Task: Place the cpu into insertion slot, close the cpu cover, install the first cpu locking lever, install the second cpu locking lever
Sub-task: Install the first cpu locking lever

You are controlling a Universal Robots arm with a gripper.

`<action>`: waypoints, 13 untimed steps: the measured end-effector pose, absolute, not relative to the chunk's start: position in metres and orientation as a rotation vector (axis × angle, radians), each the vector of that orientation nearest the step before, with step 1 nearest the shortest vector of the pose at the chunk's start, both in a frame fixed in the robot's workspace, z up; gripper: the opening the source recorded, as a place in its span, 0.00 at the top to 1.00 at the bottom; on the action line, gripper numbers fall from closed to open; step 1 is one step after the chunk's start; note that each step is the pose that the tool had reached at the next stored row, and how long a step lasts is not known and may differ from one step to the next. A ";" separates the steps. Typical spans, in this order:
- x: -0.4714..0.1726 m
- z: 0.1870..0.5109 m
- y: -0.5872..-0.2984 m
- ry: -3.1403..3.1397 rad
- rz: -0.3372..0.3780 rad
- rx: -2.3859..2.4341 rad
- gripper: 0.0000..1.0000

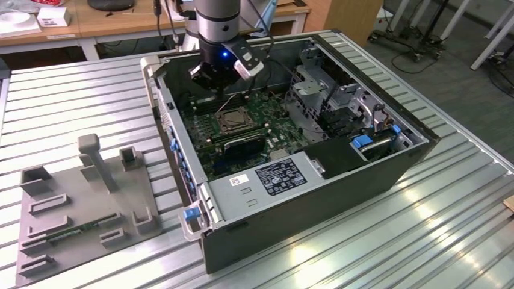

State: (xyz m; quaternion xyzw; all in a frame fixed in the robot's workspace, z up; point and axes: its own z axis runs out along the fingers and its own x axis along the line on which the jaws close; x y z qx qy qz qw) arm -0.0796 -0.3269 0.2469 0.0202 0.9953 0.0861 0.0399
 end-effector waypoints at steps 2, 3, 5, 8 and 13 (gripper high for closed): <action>-0.079 0.247 -0.327 3.049 0.268 0.062 0.89; -0.079 0.246 -0.327 3.049 0.276 0.063 0.89; -0.079 0.246 -0.327 3.048 0.289 0.063 0.89; -0.079 0.246 -0.327 3.048 0.290 0.063 0.89; -0.073 0.245 -0.326 3.048 0.290 0.063 0.89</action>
